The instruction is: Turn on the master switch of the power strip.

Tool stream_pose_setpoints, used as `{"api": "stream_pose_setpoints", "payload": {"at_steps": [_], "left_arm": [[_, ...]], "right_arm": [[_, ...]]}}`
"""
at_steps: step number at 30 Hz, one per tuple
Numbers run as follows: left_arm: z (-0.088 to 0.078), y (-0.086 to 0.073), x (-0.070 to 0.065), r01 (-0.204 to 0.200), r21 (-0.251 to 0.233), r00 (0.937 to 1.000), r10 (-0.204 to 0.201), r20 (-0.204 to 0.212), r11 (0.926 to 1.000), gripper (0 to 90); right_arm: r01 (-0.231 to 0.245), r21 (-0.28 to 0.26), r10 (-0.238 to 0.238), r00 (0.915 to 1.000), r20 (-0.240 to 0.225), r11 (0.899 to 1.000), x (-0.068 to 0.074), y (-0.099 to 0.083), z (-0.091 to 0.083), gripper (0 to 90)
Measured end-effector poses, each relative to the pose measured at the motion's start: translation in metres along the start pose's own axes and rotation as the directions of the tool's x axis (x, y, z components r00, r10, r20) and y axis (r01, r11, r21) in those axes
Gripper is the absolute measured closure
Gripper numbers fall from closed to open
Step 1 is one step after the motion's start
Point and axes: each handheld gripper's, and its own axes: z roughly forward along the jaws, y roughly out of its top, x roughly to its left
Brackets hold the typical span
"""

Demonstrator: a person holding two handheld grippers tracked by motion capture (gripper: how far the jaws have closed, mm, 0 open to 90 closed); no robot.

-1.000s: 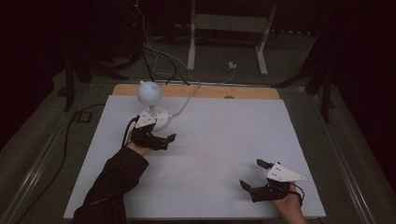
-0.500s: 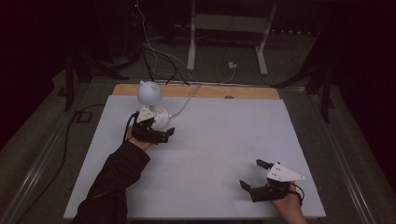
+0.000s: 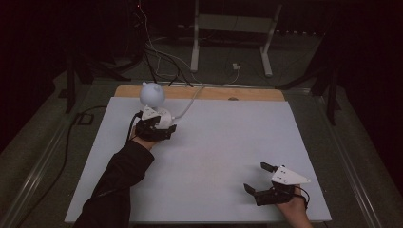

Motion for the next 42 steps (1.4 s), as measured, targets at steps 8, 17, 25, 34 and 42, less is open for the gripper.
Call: {"api": "stream_pose_setpoints", "payload": {"at_steps": [8,17,25,34,42], "left_arm": [[0.002,0.001,-0.001,-0.009,-0.013,0.9994,0.009,-0.035,0.9999,46.9],[0.013,0.003,0.004,0.004,0.024,0.9968,-0.002,-0.079,0.9997,74.4],[0.022,0.005,0.006,0.018,0.041,0.9936,-0.013,-0.113,0.9990,88.1],[0.032,-0.001,0.007,-0.033,0.054,0.9930,0.038,-0.111,0.9980,90.0],[0.040,-0.004,0.009,-0.078,0.070,0.9804,0.089,-0.176,0.9945,90.0]], "right_arm": [[-0.002,0.000,0.002,1.0000,-0.001,1.000,0.000,0.000,0.000,0.0],[-0.005,-0.003,0.005,1.0000,-0.003,1.000,0.000,0.000,0.000,0.0],[-0.008,-0.004,0.008,1.0000,-0.003,1.000,0.000,0.000,0.000,0.0],[-0.010,-0.002,0.010,0.9999,-0.007,1.000,-0.001,0.000,0.000,0.0],[-0.010,-0.001,0.010,0.9999,-0.006,1.000,-0.001,-0.001,0.000,0.0]]}}
